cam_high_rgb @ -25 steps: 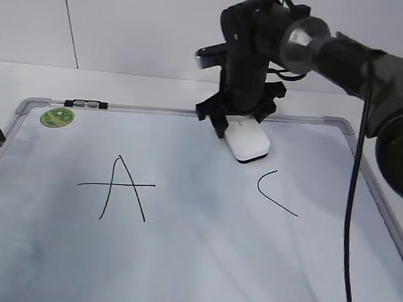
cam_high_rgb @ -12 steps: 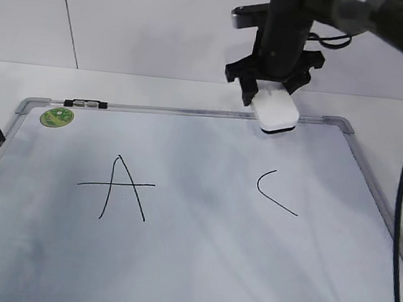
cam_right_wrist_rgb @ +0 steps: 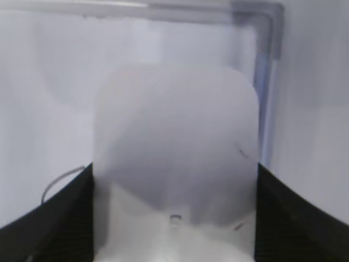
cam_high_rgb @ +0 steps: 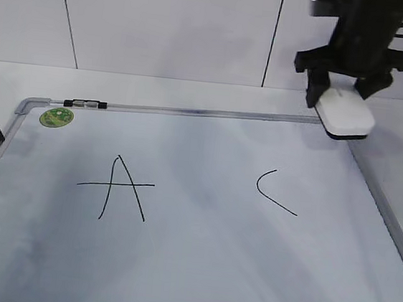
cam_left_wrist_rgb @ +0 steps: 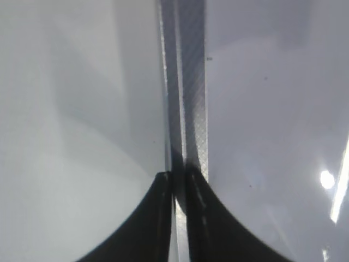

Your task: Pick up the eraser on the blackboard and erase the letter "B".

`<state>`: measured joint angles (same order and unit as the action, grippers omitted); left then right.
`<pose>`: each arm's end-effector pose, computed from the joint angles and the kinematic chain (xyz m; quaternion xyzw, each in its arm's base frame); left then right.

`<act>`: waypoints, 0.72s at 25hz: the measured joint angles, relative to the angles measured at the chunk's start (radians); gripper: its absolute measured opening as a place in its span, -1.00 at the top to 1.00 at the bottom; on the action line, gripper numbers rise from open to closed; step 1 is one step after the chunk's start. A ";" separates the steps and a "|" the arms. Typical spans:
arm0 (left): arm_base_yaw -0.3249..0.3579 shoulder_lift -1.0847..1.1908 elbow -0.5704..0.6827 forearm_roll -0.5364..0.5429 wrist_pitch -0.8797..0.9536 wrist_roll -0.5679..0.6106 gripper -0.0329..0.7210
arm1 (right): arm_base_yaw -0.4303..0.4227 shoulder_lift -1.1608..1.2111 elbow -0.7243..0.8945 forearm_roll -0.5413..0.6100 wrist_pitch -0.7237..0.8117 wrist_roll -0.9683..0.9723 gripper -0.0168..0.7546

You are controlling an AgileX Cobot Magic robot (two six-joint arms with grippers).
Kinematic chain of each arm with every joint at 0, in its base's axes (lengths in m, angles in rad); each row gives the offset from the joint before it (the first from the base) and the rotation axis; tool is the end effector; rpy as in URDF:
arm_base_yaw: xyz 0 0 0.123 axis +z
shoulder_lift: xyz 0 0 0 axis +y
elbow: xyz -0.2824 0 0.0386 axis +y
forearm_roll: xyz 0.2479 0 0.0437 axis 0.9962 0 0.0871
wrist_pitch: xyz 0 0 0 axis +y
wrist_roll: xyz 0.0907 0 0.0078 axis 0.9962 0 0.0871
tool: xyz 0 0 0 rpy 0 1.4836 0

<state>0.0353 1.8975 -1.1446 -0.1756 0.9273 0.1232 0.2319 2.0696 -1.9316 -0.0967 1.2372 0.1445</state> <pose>0.3367 -0.0009 0.1503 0.0096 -0.9975 0.0702 0.0055 0.4358 0.0944 0.2747 -0.0524 0.9875 -0.0203 0.1472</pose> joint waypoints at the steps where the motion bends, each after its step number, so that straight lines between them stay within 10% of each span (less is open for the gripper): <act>1: 0.000 0.000 0.000 0.000 0.000 0.000 0.79 | -0.008 -0.029 0.049 0.002 0.000 -0.005 -0.49; 18: 0.004 0.000 0.000 -0.006 0.004 0.000 0.79 | -0.077 -0.102 0.375 0.006 -0.242 -0.042 -0.49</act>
<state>0.0389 1.8975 -1.1446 -0.1814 0.9316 0.1232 0.1549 1.9677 -1.5565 -0.0912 0.9953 0.1027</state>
